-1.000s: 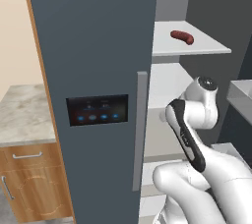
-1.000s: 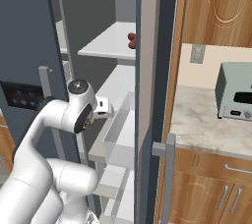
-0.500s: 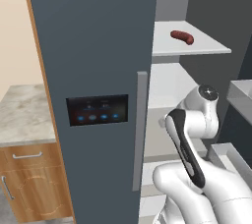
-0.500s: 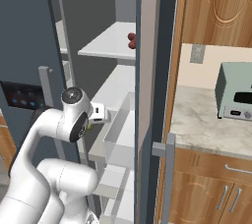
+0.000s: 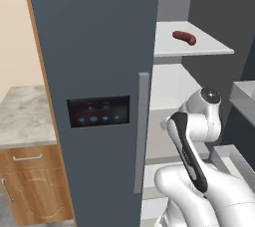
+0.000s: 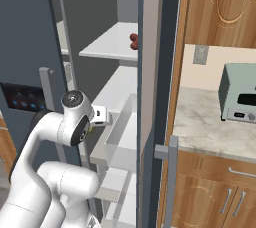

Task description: Retrieve the sausage and cheese from the fridge and place them on the cutting board on the counter.

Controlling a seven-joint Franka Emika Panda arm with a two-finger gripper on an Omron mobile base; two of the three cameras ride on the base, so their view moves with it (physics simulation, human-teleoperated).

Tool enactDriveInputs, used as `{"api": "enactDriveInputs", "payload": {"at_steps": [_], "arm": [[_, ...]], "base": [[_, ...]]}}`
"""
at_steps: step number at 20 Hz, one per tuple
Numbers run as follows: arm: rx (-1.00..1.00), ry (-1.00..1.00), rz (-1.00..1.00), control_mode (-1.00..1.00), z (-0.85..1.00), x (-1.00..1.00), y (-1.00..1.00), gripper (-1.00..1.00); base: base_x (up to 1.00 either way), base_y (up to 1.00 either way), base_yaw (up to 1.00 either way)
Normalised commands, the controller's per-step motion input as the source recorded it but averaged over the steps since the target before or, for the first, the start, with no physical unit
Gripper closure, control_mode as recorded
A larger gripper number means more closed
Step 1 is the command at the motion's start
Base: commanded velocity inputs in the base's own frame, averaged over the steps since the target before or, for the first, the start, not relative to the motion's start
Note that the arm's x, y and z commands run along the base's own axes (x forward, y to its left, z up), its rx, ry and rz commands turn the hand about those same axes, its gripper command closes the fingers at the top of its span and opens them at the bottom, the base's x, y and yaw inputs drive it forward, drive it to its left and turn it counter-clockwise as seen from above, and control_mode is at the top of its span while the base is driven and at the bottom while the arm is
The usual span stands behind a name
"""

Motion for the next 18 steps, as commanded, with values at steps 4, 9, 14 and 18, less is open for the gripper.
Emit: {"api": "enactDriveInputs", "payload": {"at_steps": [4, 9, 14, 18], "arm": [[0.0, 0.0, 0.0, 1.0, 0.0, 0.0, 0.0, 1.0], [0.0, 0.0, 0.0, 1.0, 0.0, 0.0, 0.0, 1.0], [0.0, 0.0, 0.0, 1.0, 0.0, 0.0, 0.0, 1.0], [0.0, 0.0, 0.0, 1.0, 0.0, 0.0, 0.0, 1.0]], "base": [[-0.07, 0.0, 0.0], [-0.69, 0.14, -0.04], [-0.7, 0.55, 0.0], [-0.72, 0.74, 0.02]]}}
